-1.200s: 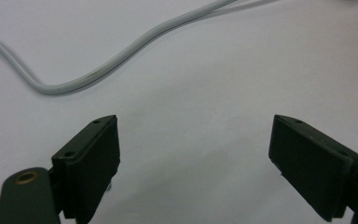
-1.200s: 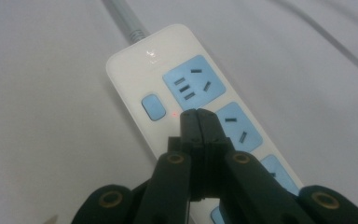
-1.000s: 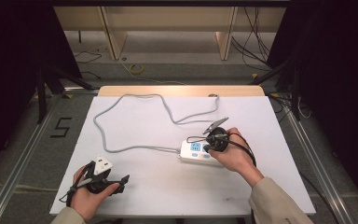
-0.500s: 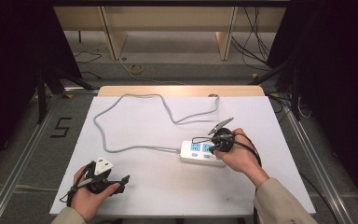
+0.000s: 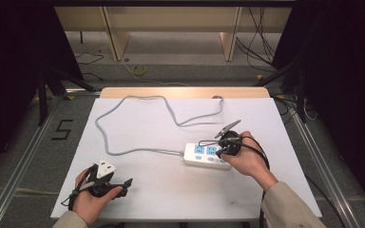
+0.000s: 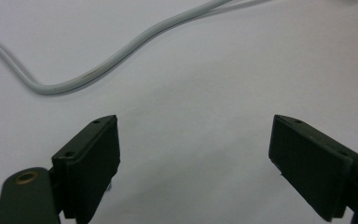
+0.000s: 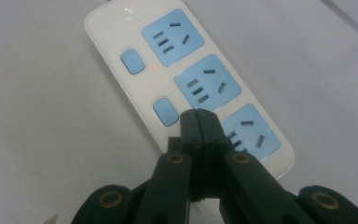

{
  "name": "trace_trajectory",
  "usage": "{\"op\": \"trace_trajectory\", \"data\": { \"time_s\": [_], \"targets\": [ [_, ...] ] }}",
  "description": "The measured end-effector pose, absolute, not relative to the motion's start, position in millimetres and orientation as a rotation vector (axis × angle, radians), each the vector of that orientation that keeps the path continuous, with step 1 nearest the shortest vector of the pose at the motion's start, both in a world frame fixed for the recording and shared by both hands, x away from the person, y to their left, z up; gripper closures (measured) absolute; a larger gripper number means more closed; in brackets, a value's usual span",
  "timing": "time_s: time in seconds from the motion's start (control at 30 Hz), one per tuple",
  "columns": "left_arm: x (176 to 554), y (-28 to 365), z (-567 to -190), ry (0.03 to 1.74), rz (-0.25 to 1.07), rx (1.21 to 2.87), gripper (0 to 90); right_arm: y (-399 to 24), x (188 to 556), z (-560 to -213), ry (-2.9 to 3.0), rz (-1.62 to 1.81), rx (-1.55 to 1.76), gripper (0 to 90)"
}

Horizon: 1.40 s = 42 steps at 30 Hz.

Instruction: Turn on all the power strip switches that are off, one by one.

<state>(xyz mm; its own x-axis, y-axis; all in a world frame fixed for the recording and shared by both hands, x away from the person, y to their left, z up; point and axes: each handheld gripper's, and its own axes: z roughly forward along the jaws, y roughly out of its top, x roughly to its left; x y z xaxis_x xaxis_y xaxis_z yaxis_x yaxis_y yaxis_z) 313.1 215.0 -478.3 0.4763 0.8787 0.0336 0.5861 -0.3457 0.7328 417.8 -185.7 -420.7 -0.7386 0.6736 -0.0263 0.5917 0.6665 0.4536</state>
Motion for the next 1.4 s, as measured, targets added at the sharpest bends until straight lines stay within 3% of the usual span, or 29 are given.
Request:
{"op": "trace_trajectory", "data": {
  "time_s": [1.4],
  "targets": [
    [312.8, 215.6, -478.3, 1.212, 0.568, 2.059, 16.2, -192.9, 422.0, -429.1, 2.751, 0.531, 1.06, 90.0]
  ]
}}
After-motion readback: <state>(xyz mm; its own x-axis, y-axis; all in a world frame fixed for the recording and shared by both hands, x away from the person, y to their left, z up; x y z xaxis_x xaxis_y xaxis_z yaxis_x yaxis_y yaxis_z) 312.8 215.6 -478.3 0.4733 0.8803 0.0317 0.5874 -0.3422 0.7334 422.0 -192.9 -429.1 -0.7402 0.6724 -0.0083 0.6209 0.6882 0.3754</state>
